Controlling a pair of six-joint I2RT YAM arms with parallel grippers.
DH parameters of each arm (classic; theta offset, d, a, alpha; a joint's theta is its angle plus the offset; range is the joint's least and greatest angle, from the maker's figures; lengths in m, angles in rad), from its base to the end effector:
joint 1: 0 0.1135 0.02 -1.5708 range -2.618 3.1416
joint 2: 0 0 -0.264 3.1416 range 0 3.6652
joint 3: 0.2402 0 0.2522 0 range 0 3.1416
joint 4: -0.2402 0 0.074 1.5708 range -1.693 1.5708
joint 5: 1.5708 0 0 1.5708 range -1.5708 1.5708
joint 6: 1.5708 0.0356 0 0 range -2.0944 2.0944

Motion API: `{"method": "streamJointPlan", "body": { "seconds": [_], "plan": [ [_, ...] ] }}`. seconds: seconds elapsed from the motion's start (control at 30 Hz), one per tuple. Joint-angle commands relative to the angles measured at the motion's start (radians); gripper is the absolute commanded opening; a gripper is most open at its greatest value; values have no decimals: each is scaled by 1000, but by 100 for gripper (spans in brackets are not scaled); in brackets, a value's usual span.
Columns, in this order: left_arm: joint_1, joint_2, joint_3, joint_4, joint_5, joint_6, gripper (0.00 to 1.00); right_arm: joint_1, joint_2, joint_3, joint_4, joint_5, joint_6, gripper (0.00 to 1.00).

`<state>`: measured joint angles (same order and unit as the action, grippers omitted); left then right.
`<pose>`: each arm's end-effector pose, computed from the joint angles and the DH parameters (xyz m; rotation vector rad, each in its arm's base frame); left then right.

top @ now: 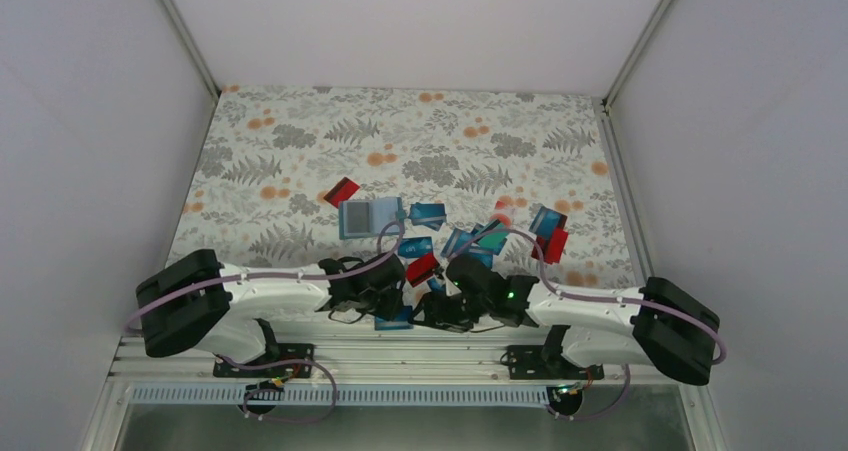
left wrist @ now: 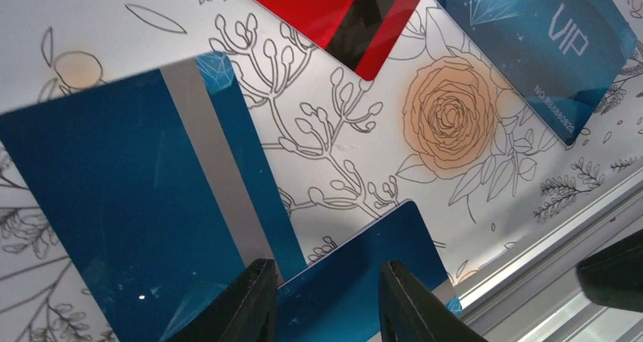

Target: Put the credit cards into the card holder

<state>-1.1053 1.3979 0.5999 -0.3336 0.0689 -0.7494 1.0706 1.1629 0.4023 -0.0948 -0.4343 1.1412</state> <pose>0.1033 -0.2112 0.1409 0.5311 2.8278 -0.5733 0.0846 0.1860 0.1502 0.1331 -2.8315 -1.2233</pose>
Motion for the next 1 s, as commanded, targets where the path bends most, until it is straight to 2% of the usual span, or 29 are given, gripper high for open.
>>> {"method": "streamJointPlan", "body": {
  "seconds": [0.0,0.5,0.77,0.97],
  "plan": [
    [-45,29,-30,-79,-1,-101,34,44,35,-27,91,38,75,67],
    [-53,-128,76,-271,-116,-126,35,71,209,-27,268,0,86,68],
    [-53,-137,-26,-187,-38,-122,29,70,252,-22,320,-12,78,68],
    [-54,-105,-75,-132,-43,-127,26,65,290,-25,373,-31,70,67]
  ]
}}
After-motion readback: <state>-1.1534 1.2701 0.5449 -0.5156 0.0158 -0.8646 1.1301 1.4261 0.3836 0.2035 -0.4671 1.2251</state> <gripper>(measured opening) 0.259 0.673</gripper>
